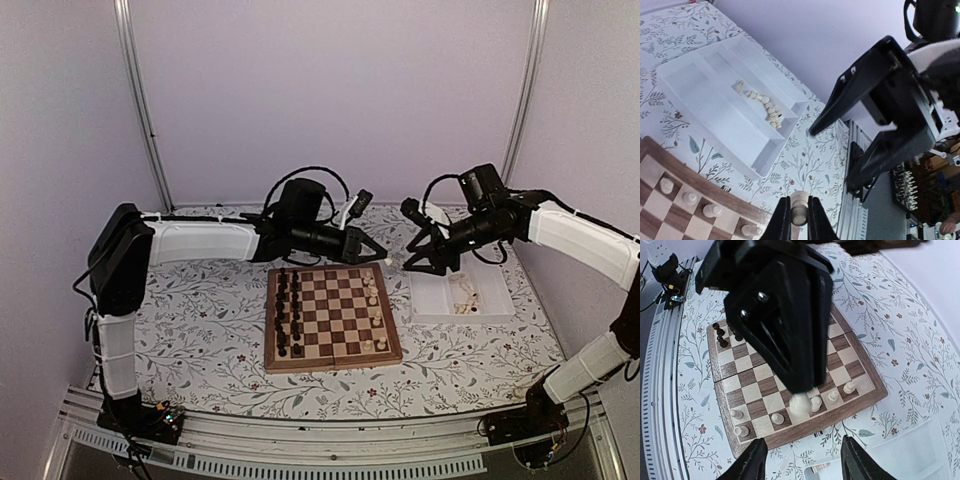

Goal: Set up the chess pieces on the board
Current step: Place the chess piece on the chessboard.

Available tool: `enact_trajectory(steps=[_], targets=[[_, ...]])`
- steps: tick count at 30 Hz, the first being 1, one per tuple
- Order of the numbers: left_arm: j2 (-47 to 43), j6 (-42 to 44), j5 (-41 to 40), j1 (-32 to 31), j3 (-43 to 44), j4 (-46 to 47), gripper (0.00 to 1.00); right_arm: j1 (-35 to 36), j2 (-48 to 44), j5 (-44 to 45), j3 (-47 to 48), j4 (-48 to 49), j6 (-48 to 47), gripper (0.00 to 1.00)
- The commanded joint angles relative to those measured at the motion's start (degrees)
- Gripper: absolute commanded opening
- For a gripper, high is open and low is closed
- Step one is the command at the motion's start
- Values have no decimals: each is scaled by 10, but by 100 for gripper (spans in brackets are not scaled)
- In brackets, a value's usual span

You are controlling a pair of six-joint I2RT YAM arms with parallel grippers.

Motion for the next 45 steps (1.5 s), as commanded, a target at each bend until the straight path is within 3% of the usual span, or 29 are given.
enact_trajectory(steps=[1, 5, 9, 15, 28, 45], targets=[[-88, 149, -104, -10, -34, -147, 8, -66, -69, -18, -61, 2, 0, 56], [-127, 227, -192, -32, -77, -235, 8, -112, -107, 9, -150, 65, 17, 57], [-120, 303, -274, -71, -65, -325, 8, -132, -128, 55, -227, 144, 31, 59], [-65, 342, -342, -116, -18, -397, 8, -141, -110, 86, -230, 158, 28, 59], [24, 373, -364, -136, 79, -428, 8, -140, -81, 87, -237, 157, 22, 60], [74, 380, -324, -144, 115, -458, 8, -140, -69, 76, -232, 148, 14, 60]])
